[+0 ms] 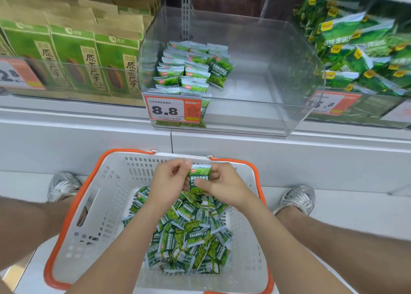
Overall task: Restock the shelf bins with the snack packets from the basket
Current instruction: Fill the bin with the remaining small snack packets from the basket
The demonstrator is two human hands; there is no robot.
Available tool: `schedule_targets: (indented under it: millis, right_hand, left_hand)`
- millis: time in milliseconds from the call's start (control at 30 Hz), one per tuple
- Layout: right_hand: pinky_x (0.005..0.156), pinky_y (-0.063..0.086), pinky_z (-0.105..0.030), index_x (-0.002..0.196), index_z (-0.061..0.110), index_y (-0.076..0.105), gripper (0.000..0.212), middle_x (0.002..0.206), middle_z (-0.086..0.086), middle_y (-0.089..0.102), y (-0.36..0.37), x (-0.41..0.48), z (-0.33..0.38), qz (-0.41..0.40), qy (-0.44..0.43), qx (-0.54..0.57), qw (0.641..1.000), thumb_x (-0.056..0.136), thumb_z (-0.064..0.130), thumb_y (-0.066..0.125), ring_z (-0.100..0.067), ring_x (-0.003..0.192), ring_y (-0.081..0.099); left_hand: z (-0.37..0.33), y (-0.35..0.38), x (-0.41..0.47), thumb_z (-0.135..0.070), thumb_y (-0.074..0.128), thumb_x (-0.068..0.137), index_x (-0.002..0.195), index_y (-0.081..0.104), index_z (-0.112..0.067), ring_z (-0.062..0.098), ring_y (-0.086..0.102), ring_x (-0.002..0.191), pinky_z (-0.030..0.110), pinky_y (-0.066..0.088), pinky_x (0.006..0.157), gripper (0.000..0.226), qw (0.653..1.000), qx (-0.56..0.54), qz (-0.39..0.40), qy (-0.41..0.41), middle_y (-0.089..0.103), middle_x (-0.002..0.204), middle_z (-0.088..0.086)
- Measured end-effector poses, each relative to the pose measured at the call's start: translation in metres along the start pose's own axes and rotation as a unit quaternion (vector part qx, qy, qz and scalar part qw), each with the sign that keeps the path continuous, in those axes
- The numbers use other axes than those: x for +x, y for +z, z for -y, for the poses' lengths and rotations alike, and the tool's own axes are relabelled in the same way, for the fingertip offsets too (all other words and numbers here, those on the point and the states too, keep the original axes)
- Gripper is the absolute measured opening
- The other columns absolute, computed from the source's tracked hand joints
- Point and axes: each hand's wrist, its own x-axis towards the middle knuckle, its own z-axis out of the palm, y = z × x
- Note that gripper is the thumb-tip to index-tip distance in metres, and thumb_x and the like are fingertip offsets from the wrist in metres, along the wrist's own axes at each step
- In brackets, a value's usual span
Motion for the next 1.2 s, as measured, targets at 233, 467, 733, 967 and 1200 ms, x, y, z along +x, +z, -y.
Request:
schedule_targets:
  millis: [233,467,733,967,1200]
  right_hand:
    - [0.050,0.043,-0.048,0.084,0.004,0.067,0.031,0.062,-0.018,0.057,-0.041,-0.023,0.112,-0.188,-0.274,-0.073,0.940,0.083,0.035,0.066,-0.035,0.055,0.051]
    - [0.064,0.044,-0.038,0.087,0.016,0.065,0.020,0.067,0.005,0.058,-0.081,-0.024,0.181,-0.442,-0.309,-0.120,0.833,0.098,0.032,0.067,-0.017,0.064,0.055]
    - [0.061,0.038,-0.035,0.081,0.009,0.054,0.045,0.084,-0.012,0.061,-0.133,0.071,0.200,-0.255,-0.023,-0.273,0.927,0.085,0.044,0.082,-0.030,0.084,0.055]
    - [0.078,0.051,-0.031,0.103,0.007,0.056,0.019,0.117,-0.009,0.065,-0.131,0.130,0.212,-0.182,0.057,-0.402,0.895,0.097,0.021,0.068,-0.027,0.104,0.062]
    - [0.081,0.048,-0.030,0.137,0.004,0.053,0.045,0.138,-0.017,0.053,-0.121,0.146,0.220,-0.174,0.028,-0.430,0.886,0.095,0.012,0.067,-0.033,0.110,0.060]
  left_hand:
    - [-0.099,-0.001,0.002,-0.037,0.057,0.107,0.077,0.062,-0.021,0.020,0.052,0.053,0.039,0.042,0.050,0.035,0.945,0.082,-0.164,0.270,0.053,0.056,-0.003]
    - [-0.160,-0.010,0.022,-0.024,0.064,0.096,0.105,0.069,-0.015,0.027,0.058,0.106,0.043,0.044,0.089,0.014,0.827,0.304,-0.213,0.422,0.066,0.108,0.000]
    - [-0.151,-0.005,0.036,-0.043,0.038,0.109,0.107,0.075,-0.028,0.023,0.058,0.125,0.045,0.035,0.099,0.039,0.789,0.465,-0.191,0.353,0.070,0.132,-0.009]
    - [-0.148,-0.004,0.038,-0.043,0.037,0.110,0.102,0.073,-0.029,0.024,0.060,0.105,0.044,0.038,0.094,0.039,0.784,0.463,-0.204,0.359,0.072,0.106,-0.012]
    - [-0.146,-0.002,0.040,-0.043,0.034,0.110,0.098,0.071,-0.028,0.024,0.057,0.103,0.044,0.038,0.095,0.043,0.778,0.476,-0.212,0.351,0.071,0.100,-0.010]
